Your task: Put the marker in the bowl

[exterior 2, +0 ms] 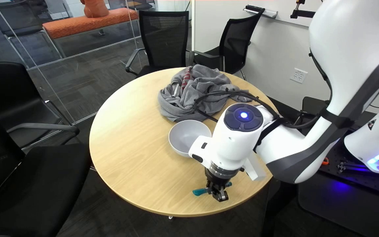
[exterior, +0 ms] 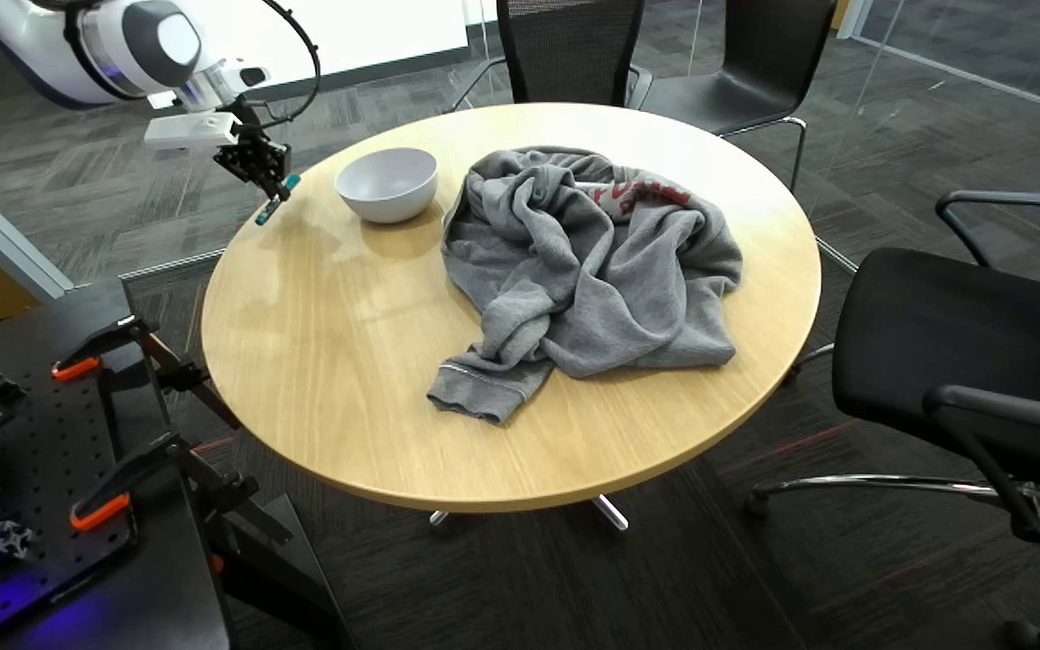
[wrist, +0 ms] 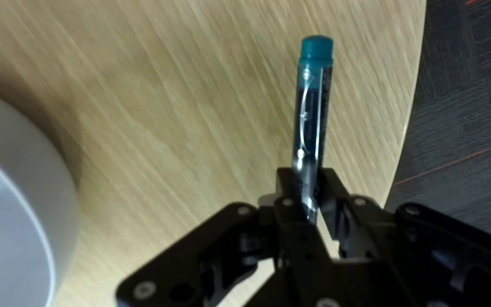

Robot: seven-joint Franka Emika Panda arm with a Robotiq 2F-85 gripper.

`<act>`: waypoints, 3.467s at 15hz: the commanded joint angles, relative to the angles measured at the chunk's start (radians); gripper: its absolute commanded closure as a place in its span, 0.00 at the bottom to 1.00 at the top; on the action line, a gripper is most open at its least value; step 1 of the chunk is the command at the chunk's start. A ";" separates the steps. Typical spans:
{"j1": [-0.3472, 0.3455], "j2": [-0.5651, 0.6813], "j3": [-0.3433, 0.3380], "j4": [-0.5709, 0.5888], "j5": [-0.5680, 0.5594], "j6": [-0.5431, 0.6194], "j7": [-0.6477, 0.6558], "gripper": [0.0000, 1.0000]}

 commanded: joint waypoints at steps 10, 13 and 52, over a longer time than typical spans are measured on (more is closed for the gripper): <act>0.031 -0.201 -0.198 -0.014 -0.124 -0.028 0.132 0.95; -0.020 -0.190 -0.202 0.012 -0.133 -0.023 0.100 0.95; 0.097 -0.450 -0.268 -0.307 -0.475 0.150 0.427 0.00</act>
